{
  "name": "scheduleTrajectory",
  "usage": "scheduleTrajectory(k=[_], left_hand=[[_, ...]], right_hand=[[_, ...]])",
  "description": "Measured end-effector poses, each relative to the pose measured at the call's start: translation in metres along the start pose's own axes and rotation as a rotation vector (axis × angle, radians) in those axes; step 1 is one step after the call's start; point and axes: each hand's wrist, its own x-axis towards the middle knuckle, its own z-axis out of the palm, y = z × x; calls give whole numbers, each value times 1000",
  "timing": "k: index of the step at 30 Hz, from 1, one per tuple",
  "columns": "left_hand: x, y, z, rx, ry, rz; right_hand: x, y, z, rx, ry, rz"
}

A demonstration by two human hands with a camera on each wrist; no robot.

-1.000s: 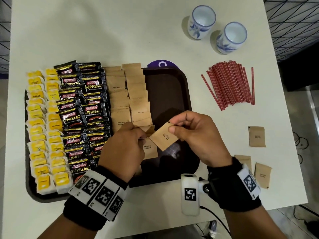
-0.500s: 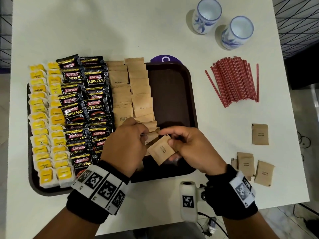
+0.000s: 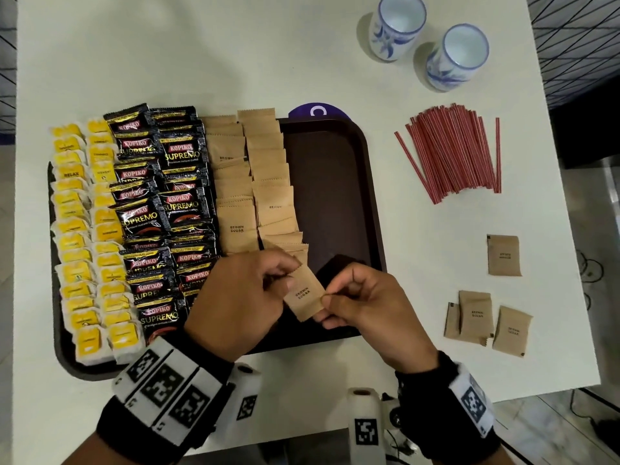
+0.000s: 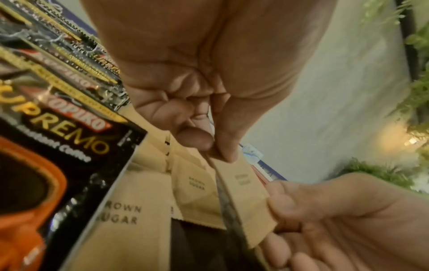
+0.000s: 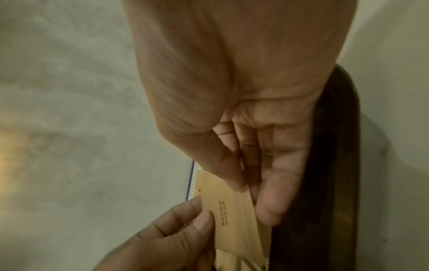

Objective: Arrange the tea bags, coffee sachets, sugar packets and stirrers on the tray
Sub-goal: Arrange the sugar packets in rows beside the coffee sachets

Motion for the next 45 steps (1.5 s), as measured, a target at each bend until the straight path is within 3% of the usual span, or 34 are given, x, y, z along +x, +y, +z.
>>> scheduleTrajectory(k=[6, 11, 21, 24, 26, 29, 32, 33, 36, 38, 41, 45], left_hand=[[8, -4, 5, 137, 16, 141], [10, -11, 12, 208, 68, 173], [7, -16, 5, 278, 112, 128], [4, -15, -4, 319, 133, 120], [6, -11, -5, 329, 136, 128], [11, -5, -8, 341, 155, 124], [16, 2, -2, 330, 159, 148], [17, 5, 1, 325, 163, 145], [19, 10, 10, 310, 165, 163], [20, 11, 13, 304, 160, 175], [22, 12, 15, 300, 156, 190], [24, 11, 17, 286, 142, 196]], right_hand=[[4, -1, -9, -301, 200, -104], [15, -14, 13, -551, 144, -177], [20, -12, 36, -553, 81, -216], [7, -21, 17, -475, 209, -267], [-4, -24, -22, -421, 422, -275], [-26, -21, -87, -490, 716, -178], [-51, -3, -140, -670, 813, 137], [-55, 7, -148, -813, 809, 164], [-58, 37, -145, -1213, 617, 171], [-50, 44, -133, -1164, 644, 169], [-43, 46, -114, -899, 837, -45], [-30, 48, -104, -763, 823, -134]])
